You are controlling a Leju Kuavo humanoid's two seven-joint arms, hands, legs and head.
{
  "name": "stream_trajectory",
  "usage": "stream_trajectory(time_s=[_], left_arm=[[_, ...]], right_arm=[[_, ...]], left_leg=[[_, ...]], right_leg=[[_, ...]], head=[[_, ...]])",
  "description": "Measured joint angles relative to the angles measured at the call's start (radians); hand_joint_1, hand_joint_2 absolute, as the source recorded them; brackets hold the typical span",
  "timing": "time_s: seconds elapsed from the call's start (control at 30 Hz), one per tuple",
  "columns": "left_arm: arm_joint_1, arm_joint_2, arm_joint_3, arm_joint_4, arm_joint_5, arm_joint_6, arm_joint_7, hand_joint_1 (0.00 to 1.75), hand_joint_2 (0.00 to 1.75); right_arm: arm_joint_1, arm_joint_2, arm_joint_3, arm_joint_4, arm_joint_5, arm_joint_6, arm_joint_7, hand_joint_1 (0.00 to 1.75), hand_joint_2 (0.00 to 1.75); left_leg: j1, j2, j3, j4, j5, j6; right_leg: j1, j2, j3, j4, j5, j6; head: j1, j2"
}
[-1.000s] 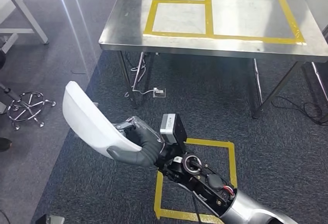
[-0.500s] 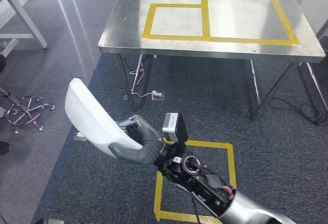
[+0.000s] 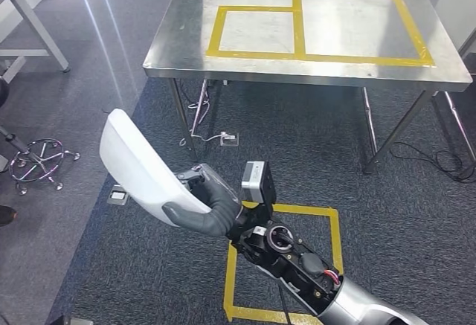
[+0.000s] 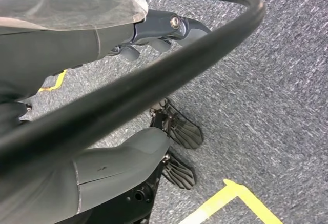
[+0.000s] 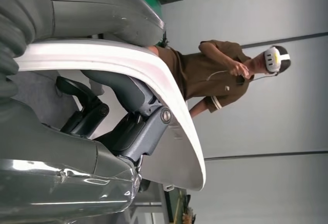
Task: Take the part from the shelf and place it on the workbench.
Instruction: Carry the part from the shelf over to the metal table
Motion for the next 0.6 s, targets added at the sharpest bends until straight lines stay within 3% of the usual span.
stream_trajectory(time_s=[0.2, 0.33, 0.4, 0.47, 0.5, 0.53, 0.6], left_arm=[[0.0, 0.0, 0.0, 0.0, -0.002, -0.005, 0.0, 0.0, 1.75], [-0.001, 0.0, 0.0, 0.0, -0.005, -0.007, 0.0, 0.0, 1.75], [0.0, 0.0, 0.0, 0.0, -0.008, -0.008, 0.0, 0.0, 1.75], [0.001, 0.0, 0.0, 0.0, -0.01, -0.008, 0.0, 0.0, 1.75], [0.001, 0.0, 0.0, 0.0, -0.011, -0.008, 0.0, 0.0, 1.75], [0.001, 0.0, 0.0, 0.0, -0.012, -0.008, 0.0, 0.0, 1.75], [0.001, -0.001, 0.0, 0.0, -0.013, -0.009, 0.0, 0.0, 1.75]], right_arm=[[0.009, 0.0, -0.01, -0.001, -0.005, -0.005, 0.002, 1.75, 1.75], [0.014, -0.001, -0.019, -0.009, -0.005, -0.011, 0.002, 1.75, 1.75], [0.017, -0.003, -0.023, -0.014, -0.005, -0.012, 0.002, 1.75, 1.75], [0.021, -0.007, -0.025, -0.016, -0.005, -0.013, 0.002, 1.75, 1.75], [0.025, -0.009, -0.026, -0.016, -0.005, -0.014, 0.002, 1.75, 1.75], [0.028, -0.011, -0.026, -0.016, -0.005, -0.014, 0.002, 1.75, 1.75], [0.032, -0.014, -0.026, -0.017, -0.005, -0.016, 0.003, 1.75, 1.75]], left_leg=[[-0.004, 0.0, -0.004, 0.006, 0.001, 0.007], [0.0, 0.009, 0.002, -0.015, 0.017, 0.025], [0.006, 0.019, 0.007, -0.027, 0.024, 0.031], [0.007, 0.025, 0.008, -0.027, 0.024, 0.032], [0.007, 0.027, 0.009, -0.027, 0.022, 0.031], [0.008, 0.029, 0.011, -0.027, 0.021, 0.03], [0.012, 0.031, 0.019, -0.026, 0.013, 0.023]], right_leg=[[-0.005, 0.0, -0.001, -0.001, 0.004, 0.007], [-0.006, -0.003, -0.011, 0.007, -0.002, 0.023], [-0.009, -0.012, -0.057, 0.101, -0.051, 0.032], [-0.016, -0.016, -0.124, 0.247, -0.106, 0.042], [-0.02, -0.017, -0.147, 0.293, -0.116, 0.046], [-0.023, -0.018, -0.156, 0.31, -0.112, 0.05], [-0.03, -0.023, -0.127, 0.244, -0.062, 0.056]], head=[[-0.004, 0.0], [-0.006, 0.0], [0.003, 0.0], [0.012, 0.0], [0.014, 0.0], [0.016, 0.0], [0.02, 0.0]])
